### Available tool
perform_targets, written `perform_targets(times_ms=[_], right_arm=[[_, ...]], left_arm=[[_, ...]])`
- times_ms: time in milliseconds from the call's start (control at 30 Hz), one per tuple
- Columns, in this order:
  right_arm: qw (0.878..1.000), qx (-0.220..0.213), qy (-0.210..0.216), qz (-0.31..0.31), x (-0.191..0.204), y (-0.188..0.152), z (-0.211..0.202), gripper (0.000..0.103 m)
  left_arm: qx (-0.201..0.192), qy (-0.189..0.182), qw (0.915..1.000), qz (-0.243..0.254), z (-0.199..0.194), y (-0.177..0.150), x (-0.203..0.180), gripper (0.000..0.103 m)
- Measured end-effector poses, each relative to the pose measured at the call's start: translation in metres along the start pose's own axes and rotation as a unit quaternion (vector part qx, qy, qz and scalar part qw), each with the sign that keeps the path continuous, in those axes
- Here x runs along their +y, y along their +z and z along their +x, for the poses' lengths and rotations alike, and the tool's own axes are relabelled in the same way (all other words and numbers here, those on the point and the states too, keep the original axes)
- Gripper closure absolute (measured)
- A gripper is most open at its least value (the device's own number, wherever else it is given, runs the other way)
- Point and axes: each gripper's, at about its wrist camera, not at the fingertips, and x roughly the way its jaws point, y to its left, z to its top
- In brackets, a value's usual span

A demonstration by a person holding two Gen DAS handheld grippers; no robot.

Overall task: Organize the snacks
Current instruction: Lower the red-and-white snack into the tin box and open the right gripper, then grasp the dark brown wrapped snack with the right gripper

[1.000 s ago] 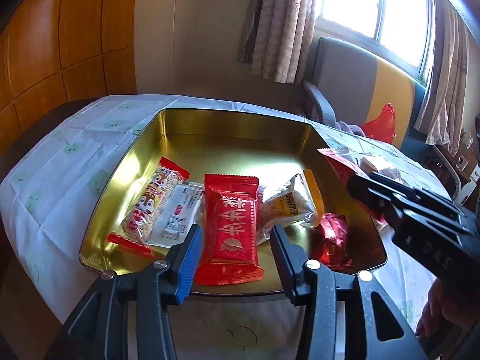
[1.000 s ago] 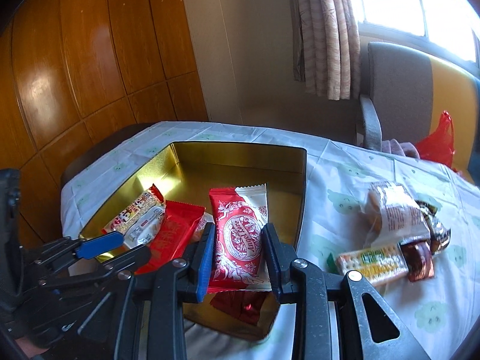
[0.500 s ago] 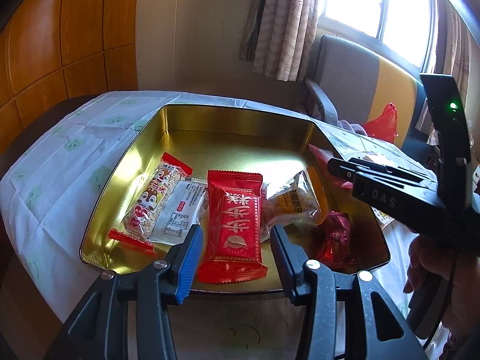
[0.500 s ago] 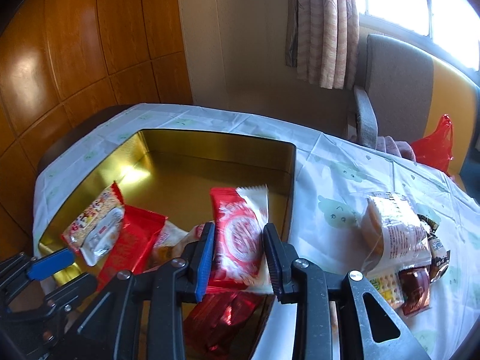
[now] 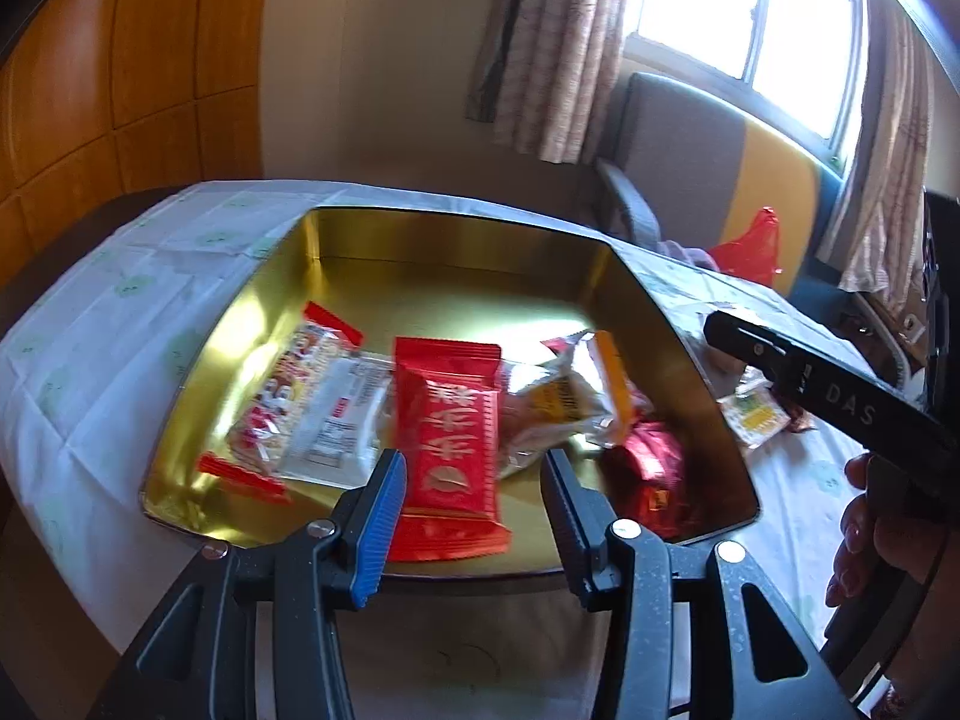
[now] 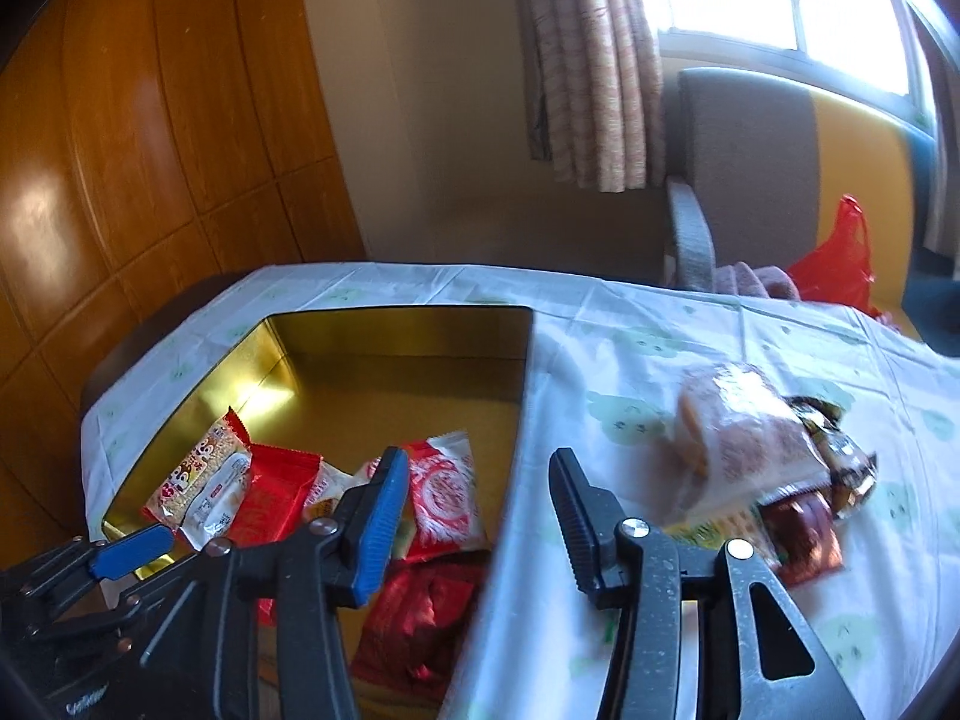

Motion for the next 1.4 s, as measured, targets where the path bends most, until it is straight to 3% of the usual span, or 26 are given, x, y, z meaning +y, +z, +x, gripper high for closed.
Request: perform_targets(times_ms=[400,633,900,1133,1333,1400], right_arm=[[0.997,0.022,-0.041,0.069,-0.063,-0.046,-0.035,0.046],[0.993,0.048,-0.068,0.088,-0.098,-0.086,-0.049,0.045],[0.989,0.042,-0.093,0.110,-0.131,-0.111,-0.061,0.045],[0.988,0.034,-0.104,0.109,-0.152,-0.093,-0.054,0.045],[0.990,0.014,-0.107,0.089,-0.165,-0.040,-0.028,0.045],[0.992,0.024,-0.104,0.072,-0.165,-0.027,-0.012,0.054]], left_arm=[[-0.008,-0.061,0.9966,0.056,-0.009,-0.011,-0.042,0.055],[-0.008,-0.094,0.9916,0.089,-0.015,-0.021,-0.069,0.055],[0.001,-0.123,0.9842,0.127,-0.020,-0.038,-0.101,0.055],[0.003,-0.134,0.9800,0.147,-0.024,-0.049,-0.117,0.055],[0.002,-0.128,0.9814,0.143,-0.028,-0.048,-0.118,0.055],[0.002,-0.124,0.9822,0.140,-0.029,-0.048,-0.117,0.055]])
